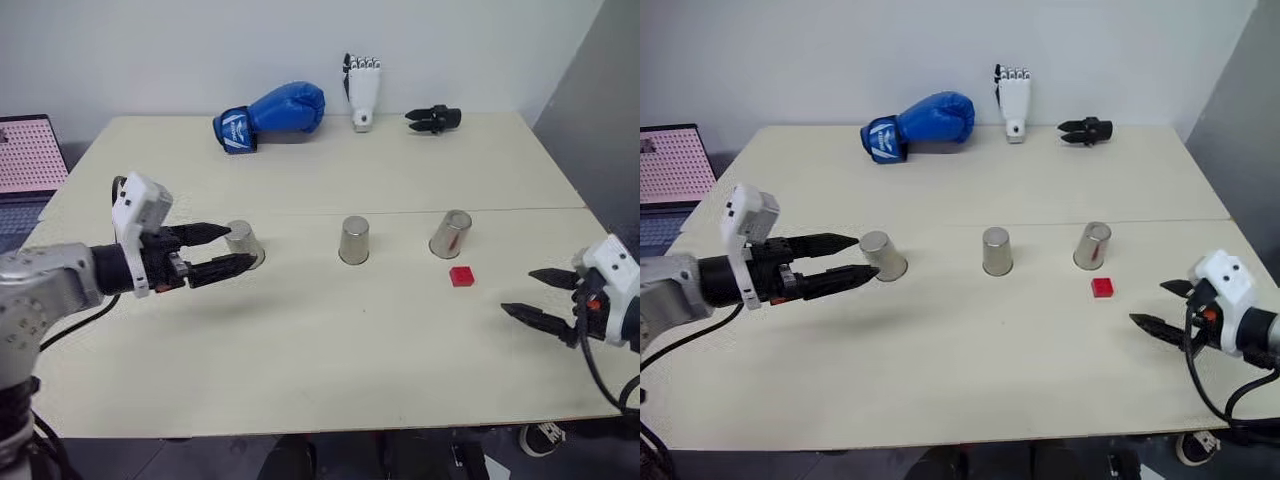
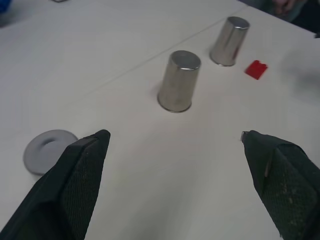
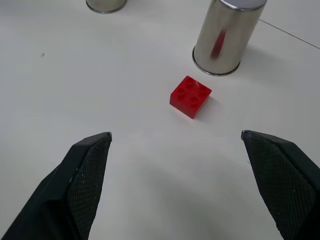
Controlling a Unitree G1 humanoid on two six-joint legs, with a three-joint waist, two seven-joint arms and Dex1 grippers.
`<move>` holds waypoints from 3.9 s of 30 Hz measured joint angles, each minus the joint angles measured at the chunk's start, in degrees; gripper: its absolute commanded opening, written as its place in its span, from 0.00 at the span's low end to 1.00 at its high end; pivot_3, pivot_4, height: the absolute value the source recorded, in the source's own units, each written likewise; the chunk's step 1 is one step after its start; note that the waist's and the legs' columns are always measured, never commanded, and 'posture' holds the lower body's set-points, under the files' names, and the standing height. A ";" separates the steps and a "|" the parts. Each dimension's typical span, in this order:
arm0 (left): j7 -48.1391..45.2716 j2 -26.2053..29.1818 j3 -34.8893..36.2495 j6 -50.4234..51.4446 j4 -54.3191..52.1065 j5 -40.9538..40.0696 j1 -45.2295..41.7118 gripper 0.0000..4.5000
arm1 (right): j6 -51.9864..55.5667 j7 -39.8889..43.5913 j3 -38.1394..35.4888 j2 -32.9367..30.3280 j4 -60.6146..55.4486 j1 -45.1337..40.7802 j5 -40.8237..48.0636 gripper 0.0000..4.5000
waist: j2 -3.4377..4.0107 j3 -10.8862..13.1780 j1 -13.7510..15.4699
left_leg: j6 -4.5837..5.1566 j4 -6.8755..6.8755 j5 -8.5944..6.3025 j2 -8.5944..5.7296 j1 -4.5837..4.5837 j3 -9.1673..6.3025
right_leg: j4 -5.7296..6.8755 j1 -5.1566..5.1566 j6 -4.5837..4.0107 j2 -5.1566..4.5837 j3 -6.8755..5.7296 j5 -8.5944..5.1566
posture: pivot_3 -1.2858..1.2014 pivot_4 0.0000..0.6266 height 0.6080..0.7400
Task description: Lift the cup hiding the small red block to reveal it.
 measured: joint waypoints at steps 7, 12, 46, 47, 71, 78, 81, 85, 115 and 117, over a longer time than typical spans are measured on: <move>-0.89 0.50 -1.49 -0.73 0.45 0.67 2.13 1.00 | -0.68 -1.25 1.72 1.70 2.45 -1.47 -0.68 0.98 | -0.14 0.09 0.83 | -0.01 0.01 0.00 -0.02 -0.08 -0.03 | -0.04 -0.06 -0.01 -0.27 0.00 -0.01 | 0.52 0.24 1.00; -0.07 0.16 -1.36 -1.50 -0.08 1.23 5.02 1.00 | -1.11 -2.07 1.91 2.36 3.17 -1.59 -1.22 0.98 | -0.18 0.12 0.90 | -0.02 0.01 0.01 -0.05 -0.08 -0.02 | -0.04 -0.06 -0.01 -0.33 -0.01 -0.01 | 0.52 0.24 1.00; 2.32 -0.49 -3.59 -3.10 -3.71 1.11 5.53 1.00 | -3.34 -3.17 6.13 4.23 6.66 -4.31 -3.39 0.98 | -0.20 0.14 0.87 | -0.02 0.03 0.01 -0.06 -0.08 0.01 | 0.01 -0.08 -0.01 -0.33 -0.01 0.00 | 0.52 0.24 1.00; 2.39 -0.49 -3.60 -3.13 -3.69 1.13 5.43 1.00 | -3.35 -3.24 6.17 4.24 6.66 -4.33 -3.40 0.98 | -0.20 0.14 0.87 | -0.02 0.03 0.01 -0.06 -0.07 0.01 | 0.01 -0.08 -0.01 -0.33 -0.01 0.00 | 0.52 0.24 1.00; 2.26 -0.50 -4.14 -3.42 -3.30 1.62 4.45 1.00 | -4.19 -3.01 6.72 4.26 6.86 -4.43 -4.06 0.98 | -0.20 0.13 0.81 | -0.02 0.03 0.01 -0.06 -0.07 0.02 | 0.02 -0.08 -0.02 -0.33 0.00 0.00 | 0.52 0.24 1.00; 2.25 -0.60 -4.14 -3.56 -3.30 1.79 4.46 1.00 | -4.56 -2.56 7.54 4.24 7.92 -5.91 -5.06 0.98 | -0.20 0.13 0.83 | -0.02 0.04 0.01 -0.06 -0.07 0.00 | 0.03 -0.08 -0.02 -0.33 -0.02 0.00 | 0.52 0.24 1.00; 2.19 -0.67 -4.14 -3.73 -3.30 1.89 4.66 1.00 | -4.58 -2.53 8.03 4.25 8.05 -6.06 -5.12 0.98 | -0.20 0.13 0.83 | -0.02 0.04 0.01 -0.07 -0.07 0.02 | 0.03 -0.09 -0.02 -0.33 0.00 0.00 | 0.52 0.24 1.00; 2.01 -0.66 -4.18 -4.56 -3.20 2.05 4.63 1.00 | -5.07 -2.51 8.04 4.25 8.28 -6.05 -5.17 0.98 | -0.20 0.13 0.86 | -0.02 0.04 0.01 -0.07 -0.07 0.01 | 0.03 -0.09 -0.02 -0.33 -0.01 0.00 | 0.52 0.24 1.00; 1.34 -0.73 -3.77 -6.68 -5.45 3.44 9.79 1.00 | -5.37 -2.59 11.17 5.94 6.33 -6.66 -4.81 0.98 | -0.19 0.13 0.73 | -0.02 0.05 0.01 -0.02 -0.07 0.02 | 0.05 -0.11 -0.02 -0.33 0.01 0.00 | 0.52 0.24 1.00; 2.37 -2.28 -3.39 -8.48 -7.36 4.26 11.99 1.00 | -4.83 -3.15 14.37 8.43 4.84 -7.35 -4.62 0.98 | -0.19 0.13 0.76 | -0.02 0.04 0.01 -0.02 -0.08 0.01 | 0.05 -0.13 -0.02 -0.34 0.01 0.00 | 0.52 0.24 1.00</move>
